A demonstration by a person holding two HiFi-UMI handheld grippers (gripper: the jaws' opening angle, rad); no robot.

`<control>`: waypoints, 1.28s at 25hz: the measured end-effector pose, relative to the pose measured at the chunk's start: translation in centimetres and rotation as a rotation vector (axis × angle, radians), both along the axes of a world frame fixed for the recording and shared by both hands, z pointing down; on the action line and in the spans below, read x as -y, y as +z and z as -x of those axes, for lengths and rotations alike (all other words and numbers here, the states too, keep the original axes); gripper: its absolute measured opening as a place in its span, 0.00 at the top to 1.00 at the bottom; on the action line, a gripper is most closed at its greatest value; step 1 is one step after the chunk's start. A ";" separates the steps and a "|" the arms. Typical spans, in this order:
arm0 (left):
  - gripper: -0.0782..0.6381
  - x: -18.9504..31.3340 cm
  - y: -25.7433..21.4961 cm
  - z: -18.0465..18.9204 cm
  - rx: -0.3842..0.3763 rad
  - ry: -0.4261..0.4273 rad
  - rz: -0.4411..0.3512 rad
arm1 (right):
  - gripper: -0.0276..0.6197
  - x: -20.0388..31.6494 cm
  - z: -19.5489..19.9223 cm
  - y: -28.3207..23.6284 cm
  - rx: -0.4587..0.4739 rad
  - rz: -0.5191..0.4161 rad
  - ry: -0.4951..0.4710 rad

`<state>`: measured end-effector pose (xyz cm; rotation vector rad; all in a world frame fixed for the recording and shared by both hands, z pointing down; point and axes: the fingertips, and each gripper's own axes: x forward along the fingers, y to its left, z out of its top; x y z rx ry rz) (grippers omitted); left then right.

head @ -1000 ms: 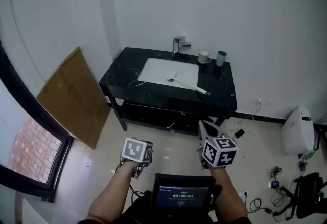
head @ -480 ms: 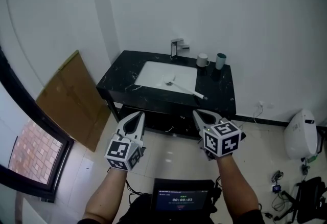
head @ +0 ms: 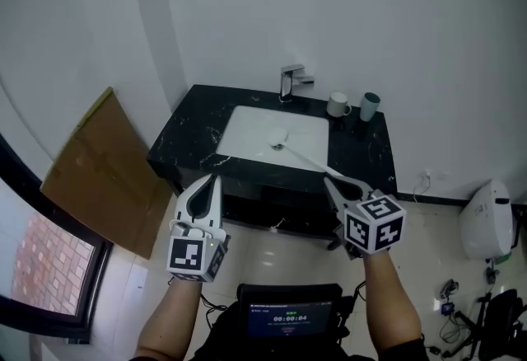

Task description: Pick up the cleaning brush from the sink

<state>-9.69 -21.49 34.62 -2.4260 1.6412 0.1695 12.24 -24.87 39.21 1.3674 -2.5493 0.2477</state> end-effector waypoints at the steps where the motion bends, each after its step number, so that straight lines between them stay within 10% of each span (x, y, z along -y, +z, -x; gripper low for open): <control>1: 0.88 1.7 -0.4 0.6 0.008 0.022 -0.012 | 0.96 2.2 0.8 0.1 -0.021 0.021 -0.008; 8: 0.88 14.0 -0.2 4.6 -0.028 0.125 0.105 | 0.80 17.3 5.0 2.5 -0.156 0.198 -0.074; 10: 0.88 16.6 0.5 5.2 -0.051 0.127 0.125 | 0.60 20.7 5.4 4.9 -0.236 0.283 -0.111; 19: 0.88 26.3 3.9 5.5 -0.127 -0.037 0.209 | 0.60 32.8 5.1 16.2 -0.440 0.588 -0.248; 32: 0.88 32.7 8.7 2.5 -0.018 0.012 0.296 | 0.60 38.1 -0.8 33.4 -0.679 0.919 -0.170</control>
